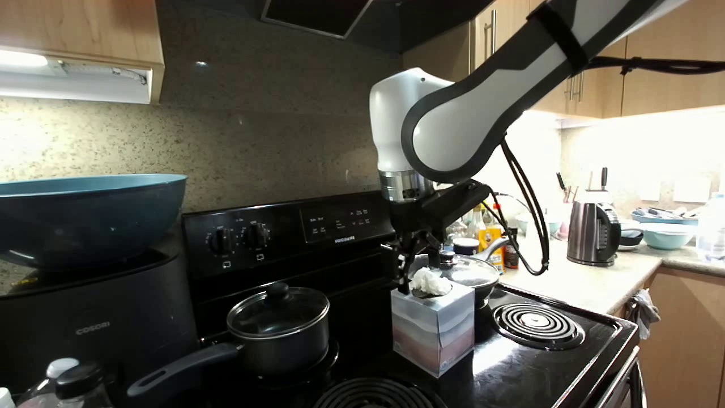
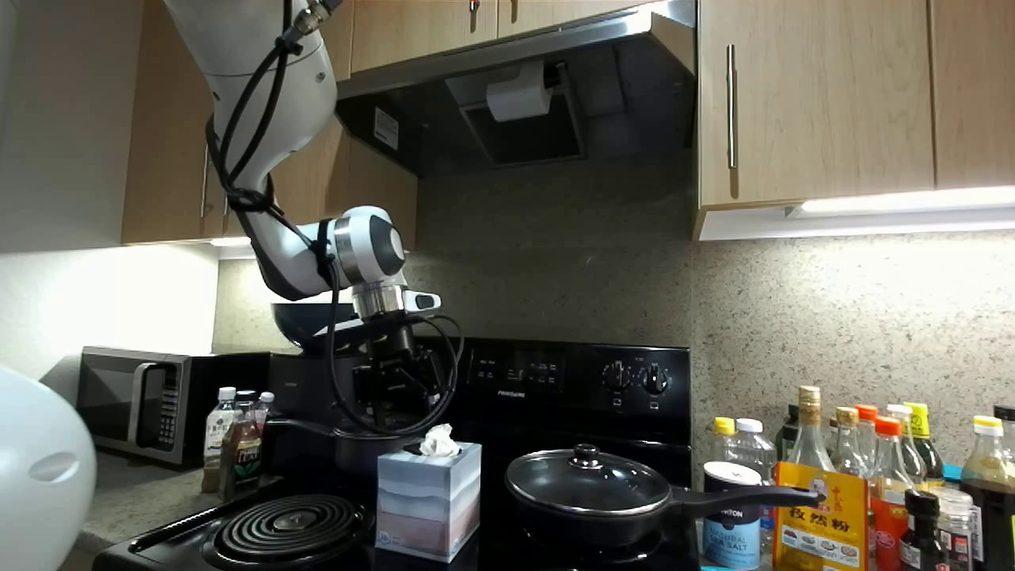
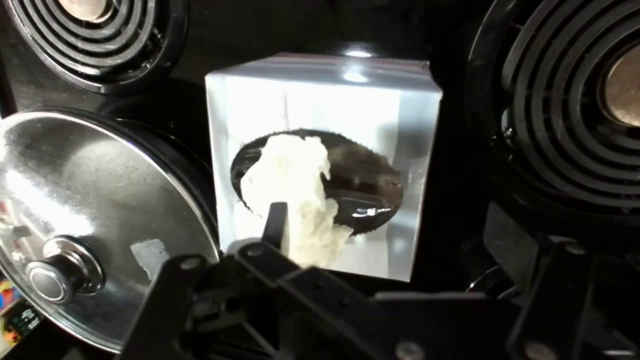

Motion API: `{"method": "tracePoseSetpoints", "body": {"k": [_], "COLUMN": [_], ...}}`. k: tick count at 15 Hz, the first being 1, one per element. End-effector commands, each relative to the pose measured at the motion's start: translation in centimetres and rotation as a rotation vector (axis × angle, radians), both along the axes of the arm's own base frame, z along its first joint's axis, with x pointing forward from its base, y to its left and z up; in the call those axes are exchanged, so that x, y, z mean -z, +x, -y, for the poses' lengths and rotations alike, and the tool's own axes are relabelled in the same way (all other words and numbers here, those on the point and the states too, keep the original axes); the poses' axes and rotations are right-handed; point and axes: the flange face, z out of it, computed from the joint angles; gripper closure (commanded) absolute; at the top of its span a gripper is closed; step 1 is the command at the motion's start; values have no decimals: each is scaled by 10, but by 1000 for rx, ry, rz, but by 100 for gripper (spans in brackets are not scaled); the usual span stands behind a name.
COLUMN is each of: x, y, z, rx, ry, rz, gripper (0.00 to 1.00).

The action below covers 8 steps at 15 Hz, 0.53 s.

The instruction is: Place the crumpled tissue in the tissue box

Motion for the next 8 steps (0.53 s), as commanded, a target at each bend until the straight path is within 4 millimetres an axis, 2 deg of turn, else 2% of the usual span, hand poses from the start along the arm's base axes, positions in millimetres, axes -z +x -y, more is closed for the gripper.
{"method": "tracePoseSetpoints", "body": {"k": [1, 8], "x": [9, 1], "y": [2, 23], "z": [-6, -13], "rx": [-47, -58], "ry": [-6, 16], "rz": [-21, 36], "gripper": [0, 0]}}
